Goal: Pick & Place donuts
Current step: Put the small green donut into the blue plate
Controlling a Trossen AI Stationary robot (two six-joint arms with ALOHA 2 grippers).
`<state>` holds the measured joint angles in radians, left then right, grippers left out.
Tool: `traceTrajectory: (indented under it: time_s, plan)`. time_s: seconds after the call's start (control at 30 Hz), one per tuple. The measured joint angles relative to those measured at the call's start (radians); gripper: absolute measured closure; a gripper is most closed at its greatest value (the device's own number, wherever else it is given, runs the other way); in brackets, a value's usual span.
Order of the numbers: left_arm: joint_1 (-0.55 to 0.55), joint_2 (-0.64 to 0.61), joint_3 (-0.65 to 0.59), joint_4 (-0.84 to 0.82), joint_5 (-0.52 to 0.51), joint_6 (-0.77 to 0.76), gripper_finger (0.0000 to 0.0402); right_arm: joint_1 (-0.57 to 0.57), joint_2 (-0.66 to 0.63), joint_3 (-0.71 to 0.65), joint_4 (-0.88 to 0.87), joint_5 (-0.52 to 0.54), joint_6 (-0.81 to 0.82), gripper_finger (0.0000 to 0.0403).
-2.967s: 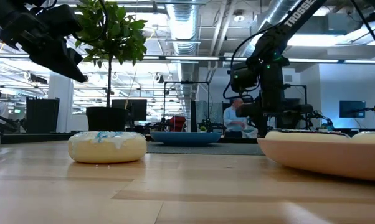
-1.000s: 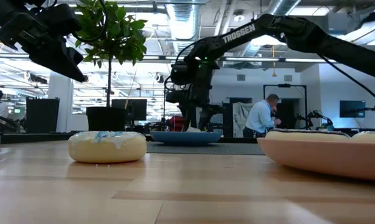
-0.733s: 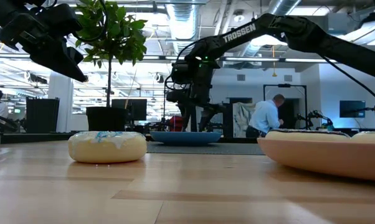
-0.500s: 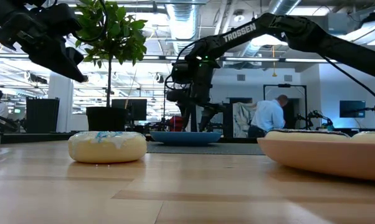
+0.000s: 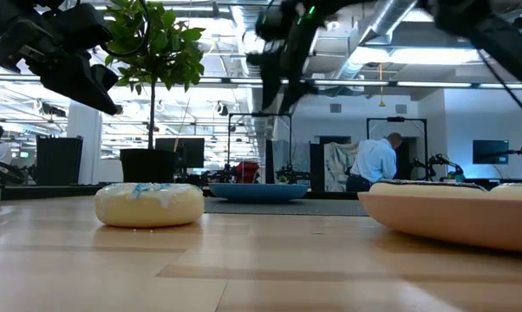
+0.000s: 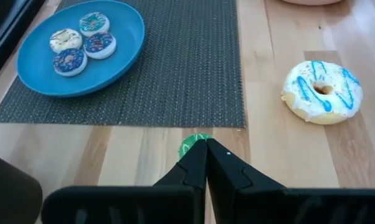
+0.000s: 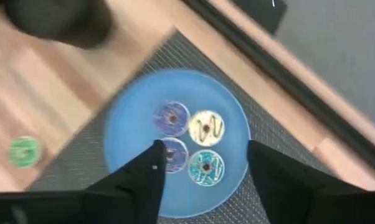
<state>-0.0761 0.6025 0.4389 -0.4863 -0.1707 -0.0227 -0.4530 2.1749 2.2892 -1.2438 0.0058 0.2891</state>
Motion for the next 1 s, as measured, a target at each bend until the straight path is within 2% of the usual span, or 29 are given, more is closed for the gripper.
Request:
traceTrajectory:
  time_s: [0.13, 0.23, 0.43, 0.6, 0.7, 0.8, 1.0]
  plan:
    - [0.0, 0.0, 0.0, 0.015, -0.002, -0.079, 0.0401, 0.019, -0.139, -0.095, 0.017, 0.0, -0.027, 0.0263]
    - [0.0, 0.0, 0.0, 0.01, -0.01, -0.179, 0.0401, 0.055, -0.256, -0.22, 0.057, 0.002, -0.037, 0.0318]
    - [0.0, 0.0, 0.0, 0.039, -0.011, -0.335, 0.0401, 0.176, -0.55, -0.624, 0.269, 0.002, -0.025, 0.0393]
    - [0.0, 0.0, 0.0, 0.039, -0.083, -0.34, 0.0399, 0.296, -0.814, -0.989, 0.479, 0.002, 0.054, 0.0391]
    - [0.0, 0.019, 0.0, 0.039, -0.099, -0.367, 0.0379, 0.361, -0.951, -1.154, 0.544, 0.001, 0.161, 0.0385]
    - [0.0, 0.062, 0.0, 0.039, -0.099, -0.433, 0.0337, 0.421, -1.071, -1.266, 0.549, 0.019, 0.284, 0.0387]
    - [0.0, 0.195, 0.007, 0.054, -0.088, -0.492, 0.0222, 0.521, -1.243, -1.402, 0.538, 0.104, 0.435, 0.0401]
